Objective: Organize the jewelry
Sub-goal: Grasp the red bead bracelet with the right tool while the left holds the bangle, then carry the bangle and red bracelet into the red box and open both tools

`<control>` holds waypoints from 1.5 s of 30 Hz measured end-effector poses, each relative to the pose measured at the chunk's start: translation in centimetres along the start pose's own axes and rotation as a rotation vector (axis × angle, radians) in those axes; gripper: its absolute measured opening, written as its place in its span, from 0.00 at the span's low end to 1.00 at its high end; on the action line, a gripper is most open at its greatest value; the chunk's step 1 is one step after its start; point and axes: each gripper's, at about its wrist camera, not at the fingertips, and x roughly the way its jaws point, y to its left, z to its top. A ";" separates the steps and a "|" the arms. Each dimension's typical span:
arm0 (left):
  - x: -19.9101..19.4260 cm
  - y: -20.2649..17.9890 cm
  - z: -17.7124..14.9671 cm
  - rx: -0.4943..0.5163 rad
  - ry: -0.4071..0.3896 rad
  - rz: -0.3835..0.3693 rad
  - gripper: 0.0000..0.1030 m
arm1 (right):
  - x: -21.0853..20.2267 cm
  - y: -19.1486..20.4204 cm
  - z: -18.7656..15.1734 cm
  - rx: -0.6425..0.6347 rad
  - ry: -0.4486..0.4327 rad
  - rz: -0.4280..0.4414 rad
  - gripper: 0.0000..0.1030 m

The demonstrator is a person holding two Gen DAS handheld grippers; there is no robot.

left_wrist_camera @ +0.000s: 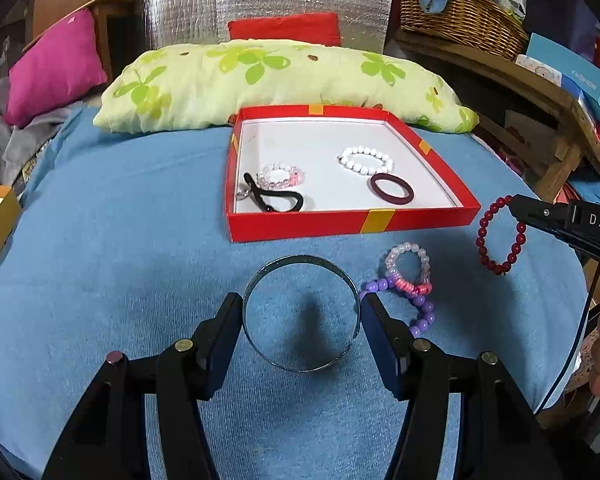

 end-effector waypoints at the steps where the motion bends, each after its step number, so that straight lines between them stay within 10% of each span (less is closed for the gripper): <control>1: 0.0 -0.1 0.1 0.004 -0.005 0.003 0.61 | 0.0 0.0 0.1 0.000 -0.003 0.001 0.10; 25: -1.7 -1.4 6.0 0.057 -0.111 0.008 0.61 | -0.4 0.4 3.8 0.001 -0.073 0.085 0.10; 45: 9.7 2.7 17.7 0.035 -0.060 0.032 0.61 | 12.8 3.4 13.6 0.043 -0.016 0.155 0.11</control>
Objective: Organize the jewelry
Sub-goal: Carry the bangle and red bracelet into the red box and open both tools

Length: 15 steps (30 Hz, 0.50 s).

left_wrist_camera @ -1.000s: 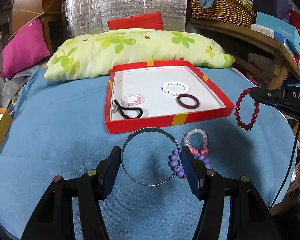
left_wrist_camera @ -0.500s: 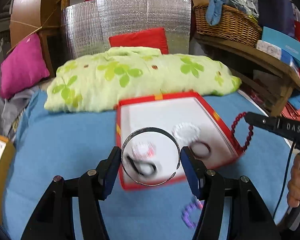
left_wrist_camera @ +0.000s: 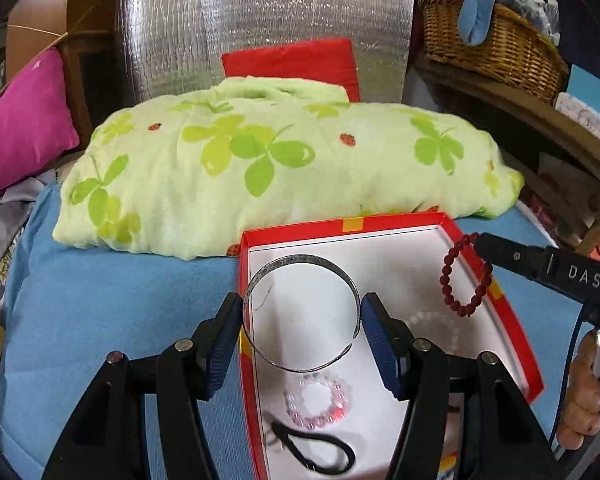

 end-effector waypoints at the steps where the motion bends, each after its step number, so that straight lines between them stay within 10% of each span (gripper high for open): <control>1: 0.4 0.0 0.0 0.003 0.007 -0.001 0.61 | 0.5 -0.1 0.2 0.005 0.002 -0.001 0.11; 15: 5.7 -0.7 -0.4 0.052 0.112 0.002 0.61 | 6.4 -1.7 2.8 0.047 0.054 0.018 0.11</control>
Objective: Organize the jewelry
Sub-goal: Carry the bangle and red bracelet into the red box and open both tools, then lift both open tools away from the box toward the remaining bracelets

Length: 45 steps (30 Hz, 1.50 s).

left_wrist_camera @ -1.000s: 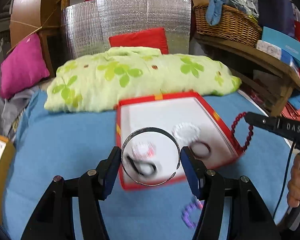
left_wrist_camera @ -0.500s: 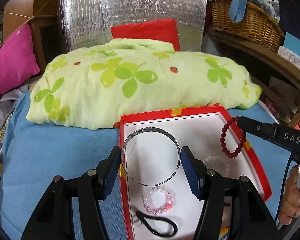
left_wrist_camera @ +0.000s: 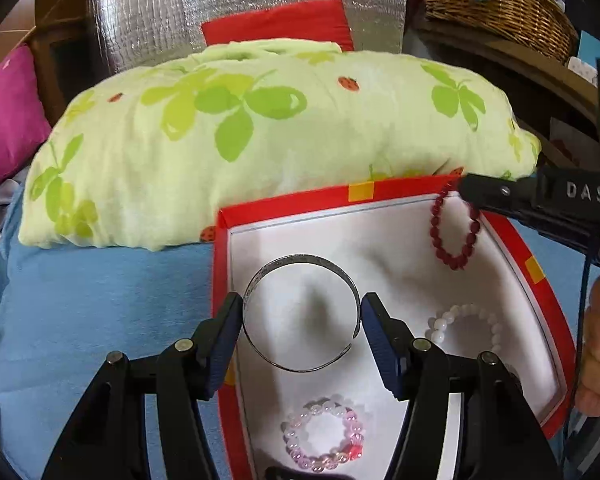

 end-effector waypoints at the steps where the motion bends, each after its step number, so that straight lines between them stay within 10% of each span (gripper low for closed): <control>1: 0.4 -0.1 -0.1 0.001 0.011 -0.005 0.61 | 0.3 0.1 0.0 -0.002 0.005 0.006 0.11; 16: 2.9 0.1 0.1 -0.024 0.099 0.003 0.62 | 3.3 -2.0 0.1 0.077 0.062 -0.096 0.15; 45: -12.6 2.6 -5.0 -0.035 -0.050 0.182 0.68 | -11.3 1.0 -9.5 -0.045 0.070 -0.068 0.26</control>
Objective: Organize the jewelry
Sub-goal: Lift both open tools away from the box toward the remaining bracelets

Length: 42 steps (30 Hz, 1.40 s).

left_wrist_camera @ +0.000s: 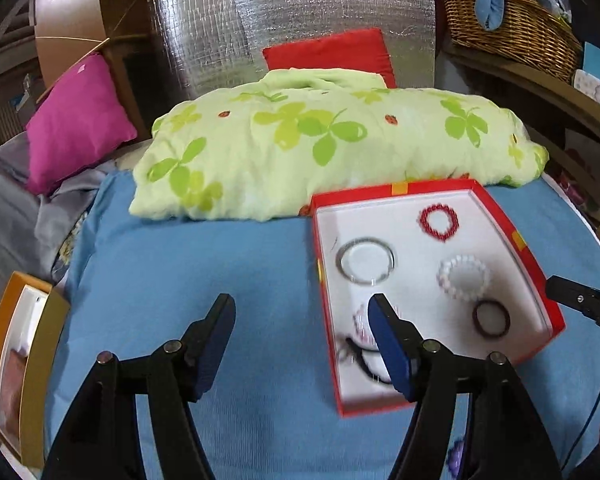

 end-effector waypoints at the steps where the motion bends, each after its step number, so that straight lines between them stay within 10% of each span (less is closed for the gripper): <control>1: -0.4 -0.1 -0.6 0.002 0.002 0.003 0.68 | -0.4 0.0 -0.6 -0.001 0.003 0.002 0.26; 14: -3.6 -2.6 -12.5 0.045 0.115 -0.054 0.68 | -5.8 -1.7 -8.7 0.053 0.067 0.030 0.26; 36: -2.4 -6.9 -12.6 0.141 0.132 -0.120 0.68 | 2.8 1.3 -8.9 -0.054 0.222 -0.086 0.26; 42: -2.5 -7.2 -12.5 0.143 0.132 -0.149 0.68 | 2.5 1.0 -8.7 -0.072 0.184 -0.123 0.08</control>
